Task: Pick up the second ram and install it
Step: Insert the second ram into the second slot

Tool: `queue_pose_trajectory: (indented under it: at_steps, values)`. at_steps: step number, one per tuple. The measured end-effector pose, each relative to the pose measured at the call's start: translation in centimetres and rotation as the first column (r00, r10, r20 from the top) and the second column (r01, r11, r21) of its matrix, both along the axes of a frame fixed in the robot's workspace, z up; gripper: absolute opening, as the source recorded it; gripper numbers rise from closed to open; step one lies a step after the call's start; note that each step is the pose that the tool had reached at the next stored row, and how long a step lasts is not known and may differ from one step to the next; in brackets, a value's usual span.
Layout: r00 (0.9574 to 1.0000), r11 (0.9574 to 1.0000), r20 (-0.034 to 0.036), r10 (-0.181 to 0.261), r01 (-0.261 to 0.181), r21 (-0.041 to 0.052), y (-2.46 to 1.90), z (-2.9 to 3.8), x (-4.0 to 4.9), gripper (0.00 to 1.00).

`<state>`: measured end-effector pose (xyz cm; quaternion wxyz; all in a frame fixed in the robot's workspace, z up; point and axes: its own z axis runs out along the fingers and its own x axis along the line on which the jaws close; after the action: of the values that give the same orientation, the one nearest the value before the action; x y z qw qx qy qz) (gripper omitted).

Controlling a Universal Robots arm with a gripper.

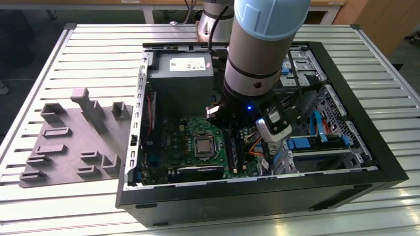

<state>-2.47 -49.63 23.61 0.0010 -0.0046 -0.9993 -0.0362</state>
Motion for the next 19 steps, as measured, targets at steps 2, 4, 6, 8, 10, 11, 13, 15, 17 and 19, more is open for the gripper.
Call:
queue_pose_trajectory:
  at_steps: [2,4,6,8,10,11,13,15,17,19]
  values:
    - [1.0000,1.0000,0.0001,0.000,0.000,0.0002,0.00,-0.01,0.00,0.11]
    - [1.0000,1.0000,0.0000,0.000,0.000,0.0009,0.00,-0.06,0.00,0.11]
    - [1.0000,1.0000,0.0000,0.000,0.000,0.0009,0.00,-0.11,0.00,0.11]
    - [1.0000,1.0000,0.0000,0.000,0.000,0.0018,0.00,-0.17,0.01,0.11]
    - [1.0000,1.0000,0.0000,0.000,0.000,0.0080,0.00,-0.22,0.01,0.11]
    - [1.0000,0.9999,0.0000,0.000,0.000,0.0116,0.00,-0.23,0.01,0.11]
    - [1.0000,0.9999,0.0001,0.000,0.000,0.0148,0.01,-0.26,0.02,0.11]
    - [1.0000,0.9999,0.0000,0.000,0.000,0.0148,0.00,-0.28,0.03,0.11]
    - [1.0000,0.9999,0.0000,0.000,0.000,0.0148,0.00,-0.31,0.03,0.11]
    - [1.0000,0.9999,0.0000,0.000,0.000,0.0148,0.00,-0.34,0.04,0.11]
